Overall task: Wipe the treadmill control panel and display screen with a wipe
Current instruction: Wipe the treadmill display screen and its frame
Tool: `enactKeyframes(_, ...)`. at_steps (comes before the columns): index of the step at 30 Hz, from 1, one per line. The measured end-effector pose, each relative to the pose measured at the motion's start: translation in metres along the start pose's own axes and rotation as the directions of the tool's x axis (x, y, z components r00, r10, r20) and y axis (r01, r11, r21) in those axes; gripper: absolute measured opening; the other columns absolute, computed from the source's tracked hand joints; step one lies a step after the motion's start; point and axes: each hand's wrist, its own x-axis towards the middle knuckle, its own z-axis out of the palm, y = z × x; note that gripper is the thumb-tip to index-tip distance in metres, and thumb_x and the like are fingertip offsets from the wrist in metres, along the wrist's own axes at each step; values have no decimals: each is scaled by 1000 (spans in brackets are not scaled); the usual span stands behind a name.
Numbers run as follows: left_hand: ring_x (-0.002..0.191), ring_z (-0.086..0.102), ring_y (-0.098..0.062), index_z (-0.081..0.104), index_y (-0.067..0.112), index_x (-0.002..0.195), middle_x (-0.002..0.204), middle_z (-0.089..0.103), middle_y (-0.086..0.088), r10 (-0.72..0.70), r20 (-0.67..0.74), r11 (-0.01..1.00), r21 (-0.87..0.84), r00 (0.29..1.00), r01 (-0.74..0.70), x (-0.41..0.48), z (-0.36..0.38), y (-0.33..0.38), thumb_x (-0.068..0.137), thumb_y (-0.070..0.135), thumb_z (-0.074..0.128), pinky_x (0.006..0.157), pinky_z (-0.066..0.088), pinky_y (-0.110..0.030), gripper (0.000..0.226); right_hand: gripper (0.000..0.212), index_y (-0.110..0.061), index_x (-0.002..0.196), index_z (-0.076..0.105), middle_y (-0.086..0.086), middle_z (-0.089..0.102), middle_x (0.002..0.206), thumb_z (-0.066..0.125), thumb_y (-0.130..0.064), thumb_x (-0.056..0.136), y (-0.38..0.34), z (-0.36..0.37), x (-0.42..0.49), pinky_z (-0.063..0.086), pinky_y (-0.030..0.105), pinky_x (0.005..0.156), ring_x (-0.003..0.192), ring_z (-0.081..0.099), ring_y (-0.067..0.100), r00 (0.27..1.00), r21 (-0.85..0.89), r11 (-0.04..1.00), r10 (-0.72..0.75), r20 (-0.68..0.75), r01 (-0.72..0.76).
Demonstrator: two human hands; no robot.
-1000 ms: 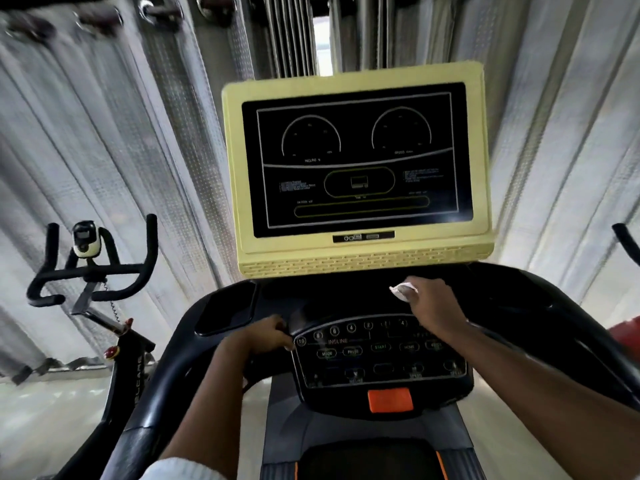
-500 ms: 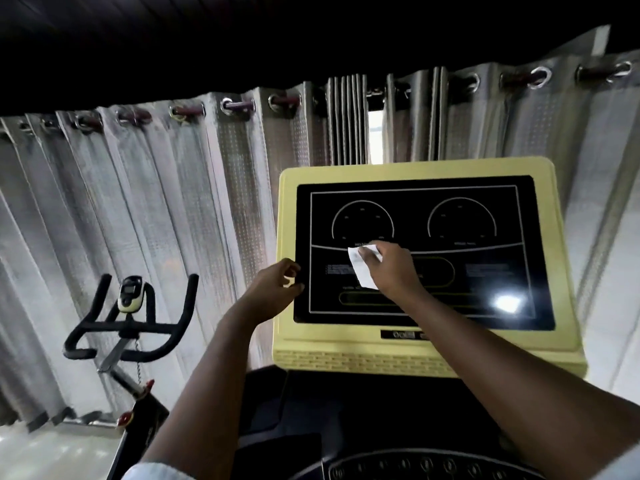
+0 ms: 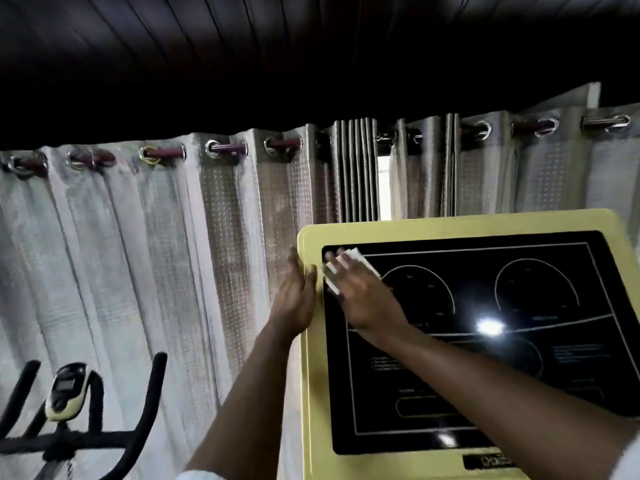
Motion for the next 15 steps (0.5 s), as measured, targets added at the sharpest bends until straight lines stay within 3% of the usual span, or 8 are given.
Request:
enactKeyframes(2, 123, 52, -15, 23, 23, 154, 143, 48, 4, -62, -81, 990, -129, 995, 51, -2, 13, -6, 106, 33, 36, 102, 39, -27, 50, 54, -15, 154, 32, 5, 25, 163, 32, -31, 102, 6, 9, -2, 22, 43, 123, 153, 15, 20, 996, -54, 999, 4, 87, 1)
enactKeyframes(5, 108, 56, 3, 41, 28, 145, 126, 58, 18, -124, -194, 960, -271, 973, 68, -3, 24, -13, 107, 34, 34, 93, 37, -12, 39, 58, -15, 157, 23, 4, 17, 165, 29, -39, 105, 5, 5, 3, 16, 41, 124, 154, 7, 18, 969, -93, 965, 241, -48, -245)
enactKeyframes(7, 90, 56, 10, 52, 25, 131, 100, 60, 31, -175, -198, 932, -349, 964, 97, -4, 26, -17, 106, 41, 32, 86, 40, -12, 36, 61, -14, 157, 22, 5, 15, 166, 28, -44, 104, 0, 6, 3, 16, 41, 124, 154, 7, 19, 994, -121, 987, 109, 9, -107)
enactKeyframes(9, 78, 57, 4, 58, 19, 113, 82, 62, 23, -196, -216, 931, -346, 957, 113, -5, 27, -22, 101, 47, 29, 80, 42, -26, 42, 61, -14, 156, 25, 4, 18, 165, 27, -44, 104, 2, 7, 8, 18, 41, 124, 154, 10, 18, 999, -126, 991, 43, 23, -40)
enactKeyframes(11, 87, 61, 1, 58, 18, 108, 91, 67, 12, -190, -227, 940, -322, 955, 111, -4, 28, -23, 99, 51, 27, 84, 45, -33, 46, 57, -13, 155, 28, 6, 21, 164, 28, -39, 105, 6, 4, 16, 18, 43, 124, 154, 12, 20, 969, -91, 966, 236, -72, -242)
enactKeyframes(12, 95, 63, -8, 59, 17, 111, 99, 69, 4, -191, -230, 945, -305, 954, 116, -3, 29, -24, 97, 56, 26, 89, 48, -38, 53, 55, -12, 155, 29, 6, 23, 164, 30, -36, 105, 6, 4, 19, 18, 44, 124, 154, 13, 20, 964, -75, 963, 253, -80, -258)
enactKeyframes(15, 101, 63, -23, 60, 13, 116, 105, 69, -6, -188, -231, 946, -305, 954, 113, -4, 29, -24, 97, 58, 26, 94, 49, -43, 59, 54, -13, 154, 30, 4, 25, 163, 35, -31, 104, 7, 11, 15, 15, 38, 125, 153, 17, 20, 998, -92, 995, -45, 35, 49)
